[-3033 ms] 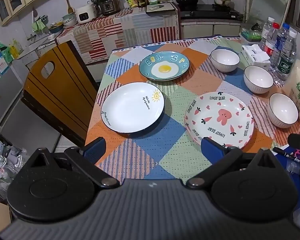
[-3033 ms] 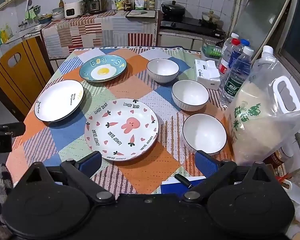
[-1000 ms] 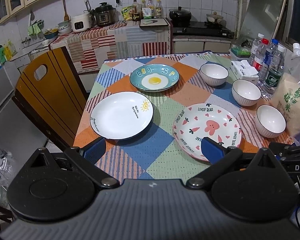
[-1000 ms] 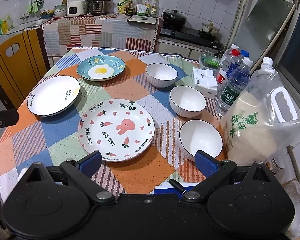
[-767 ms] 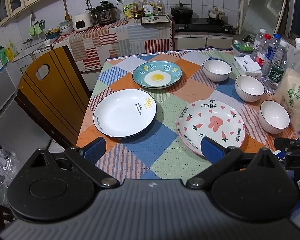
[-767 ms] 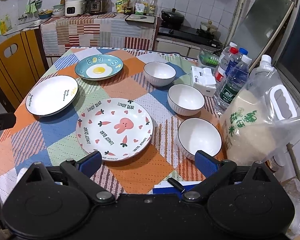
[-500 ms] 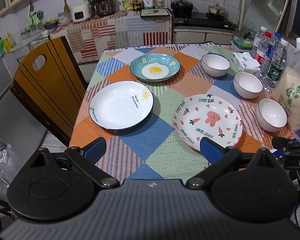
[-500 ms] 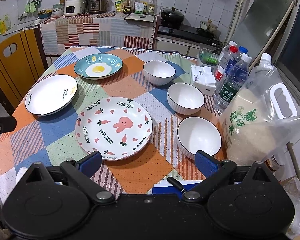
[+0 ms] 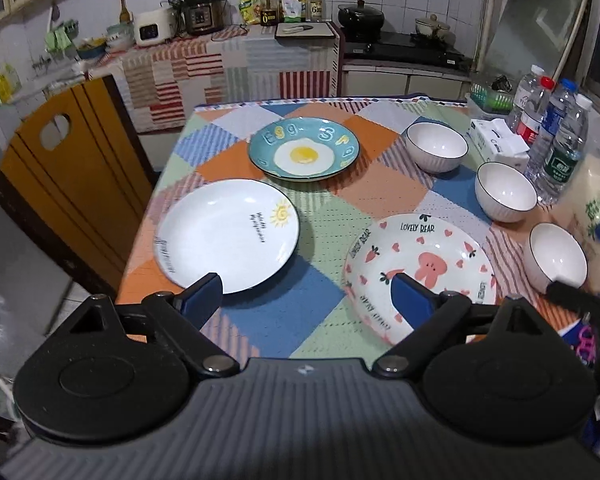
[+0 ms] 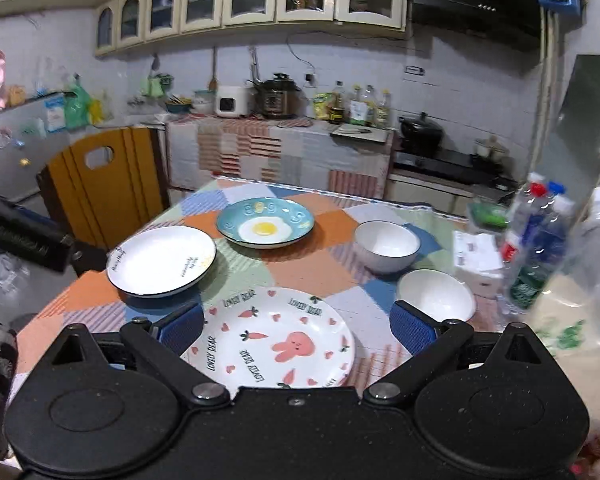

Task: Organize plates and bowls
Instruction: 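Close both grippers on the rim of the pink bunny plate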

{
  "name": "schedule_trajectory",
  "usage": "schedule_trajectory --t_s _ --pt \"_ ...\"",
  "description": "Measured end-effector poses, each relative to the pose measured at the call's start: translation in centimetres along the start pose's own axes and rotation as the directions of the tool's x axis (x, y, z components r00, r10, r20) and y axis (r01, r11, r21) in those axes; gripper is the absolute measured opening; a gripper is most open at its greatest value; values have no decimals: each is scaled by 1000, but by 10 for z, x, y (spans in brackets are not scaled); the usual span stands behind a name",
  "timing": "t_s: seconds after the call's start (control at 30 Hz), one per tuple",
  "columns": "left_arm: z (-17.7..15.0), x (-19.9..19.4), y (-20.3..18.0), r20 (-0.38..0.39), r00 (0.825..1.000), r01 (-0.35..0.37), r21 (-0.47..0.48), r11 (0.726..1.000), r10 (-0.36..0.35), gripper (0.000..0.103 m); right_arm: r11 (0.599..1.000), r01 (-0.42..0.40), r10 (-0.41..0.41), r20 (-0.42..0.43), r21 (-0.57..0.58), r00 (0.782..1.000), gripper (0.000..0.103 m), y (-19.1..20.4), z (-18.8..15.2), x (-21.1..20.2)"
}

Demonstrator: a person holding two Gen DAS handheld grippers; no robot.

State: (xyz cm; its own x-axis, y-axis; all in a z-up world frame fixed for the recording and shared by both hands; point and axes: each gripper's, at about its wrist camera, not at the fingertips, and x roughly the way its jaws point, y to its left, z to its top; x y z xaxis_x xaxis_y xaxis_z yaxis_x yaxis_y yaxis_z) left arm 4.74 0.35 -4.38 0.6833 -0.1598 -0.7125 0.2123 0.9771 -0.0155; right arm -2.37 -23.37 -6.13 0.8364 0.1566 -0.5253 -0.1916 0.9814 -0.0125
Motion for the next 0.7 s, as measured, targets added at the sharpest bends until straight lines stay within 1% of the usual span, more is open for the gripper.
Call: schedule_trajectory --t_s 0.07,0.13,0.2,0.27,0.33,0.37,0.43,0.47,0.5,0.53,0.57,0.63,0.67,0.7 --pt "-2 20 0 -21 1000 17 4 1000 -17 92 999 -34 35 -34 31 999 101 -7 -8 16" --pt "-5 45 0 -69 997 38 -15 999 -39 92 996 -53 58 -70 74 996 99 -13 -18 32" --pt "-8 65 3 -109 992 63 -46 997 -68 92 991 -63 75 -99 121 992 94 -18 -27 49" --pt "-11 86 2 -144 987 69 -64 996 -77 92 984 -78 99 -126 162 987 91 -23 -37 65" --pt "-14 102 0 -162 983 76 -74 994 -87 89 977 -84 114 -147 197 982 88 -27 -49 78" --pt "-14 109 -1 -177 979 86 -76 993 -98 86 973 -85 119 -152 215 981 86 -30 -53 85" --pt "-16 122 -5 -196 974 104 -74 992 -116 84 962 -85 129 -157 259 979 83 -35 -62 93" --pt "-17 128 -7 -200 972 110 -65 992 -121 82 956 -89 137 -158 280 978 79 -38 -65 98" --pt "-18 133 -9 -201 972 113 -53 992 -122 79 950 -84 140 -170 300 976 74 -40 -69 104" --pt "-19 138 -12 -202 972 116 -41 992 -122 78 944 -71 137 -188 323 973 66 -43 -73 109" --pt "-20 143 -14 -206 971 121 -28 992 -124 75 937 -61 138 -203 344 969 63 -45 -76 116" --pt "-24 153 -16 -216 967 137 -19 990 -138 69 921 -58 155 -226 385 962 50 -50 -83 125" --pt "-25 156 -15 -222 963 148 -26 989 -150 62 914 -57 163 -235 402 958 46 -51 -86 129" --pt "-26 160 -14 -232 958 163 -37 986 -167 53 908 -61 173 -239 415 955 35 -51 -88 131"
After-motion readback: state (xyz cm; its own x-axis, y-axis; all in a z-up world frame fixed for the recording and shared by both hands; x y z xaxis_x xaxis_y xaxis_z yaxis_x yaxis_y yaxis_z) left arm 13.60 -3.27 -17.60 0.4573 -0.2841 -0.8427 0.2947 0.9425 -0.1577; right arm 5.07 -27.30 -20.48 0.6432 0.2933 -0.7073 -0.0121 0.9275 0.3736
